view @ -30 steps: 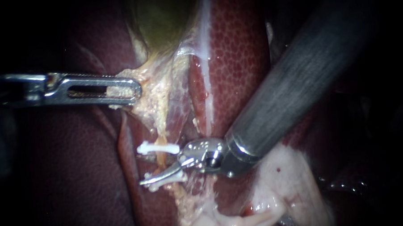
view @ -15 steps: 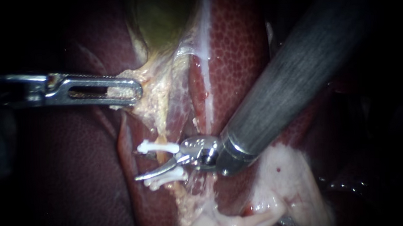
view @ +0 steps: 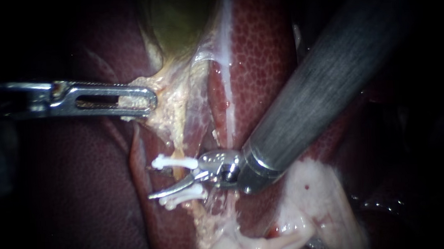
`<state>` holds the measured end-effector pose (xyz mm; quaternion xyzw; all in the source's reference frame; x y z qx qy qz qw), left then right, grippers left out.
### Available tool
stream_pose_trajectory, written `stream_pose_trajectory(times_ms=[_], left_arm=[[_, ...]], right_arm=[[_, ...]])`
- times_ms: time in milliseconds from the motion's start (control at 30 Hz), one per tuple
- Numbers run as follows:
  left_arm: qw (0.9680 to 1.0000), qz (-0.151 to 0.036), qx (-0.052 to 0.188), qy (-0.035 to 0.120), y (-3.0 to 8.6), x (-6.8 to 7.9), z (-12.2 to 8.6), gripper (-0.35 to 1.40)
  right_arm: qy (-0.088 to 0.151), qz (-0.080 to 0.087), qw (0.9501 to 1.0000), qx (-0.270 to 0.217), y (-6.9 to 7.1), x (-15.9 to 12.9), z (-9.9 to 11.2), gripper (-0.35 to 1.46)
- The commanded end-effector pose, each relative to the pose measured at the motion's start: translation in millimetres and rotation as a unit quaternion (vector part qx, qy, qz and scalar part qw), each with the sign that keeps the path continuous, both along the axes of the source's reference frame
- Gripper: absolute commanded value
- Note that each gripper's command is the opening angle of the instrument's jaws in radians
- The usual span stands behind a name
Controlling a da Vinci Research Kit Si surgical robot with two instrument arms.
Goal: Go to the cutting position left tube
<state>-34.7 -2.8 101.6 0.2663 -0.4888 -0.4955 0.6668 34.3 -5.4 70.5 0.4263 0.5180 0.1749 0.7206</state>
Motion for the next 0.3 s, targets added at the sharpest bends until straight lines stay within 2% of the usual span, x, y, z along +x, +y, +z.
stream_pose_trajectory(times_ms=[33, 300], left_arm=[[1.0000, 0.000, 0.000, 0.000, 0.0, 0.0, 0.0, -0.35], [1.0000, 0.000, 0.000, 0.000, 0.0, 0.0, 0.0, -0.35]], right_arm=[[0.000, 0.000, 1.0000, 0.000, 0.0, 0.0, 0.0, 1.13], [0.000, 0.000, 1.0000, 0.000, 0.0, -0.1, 0.0, 1.13]])
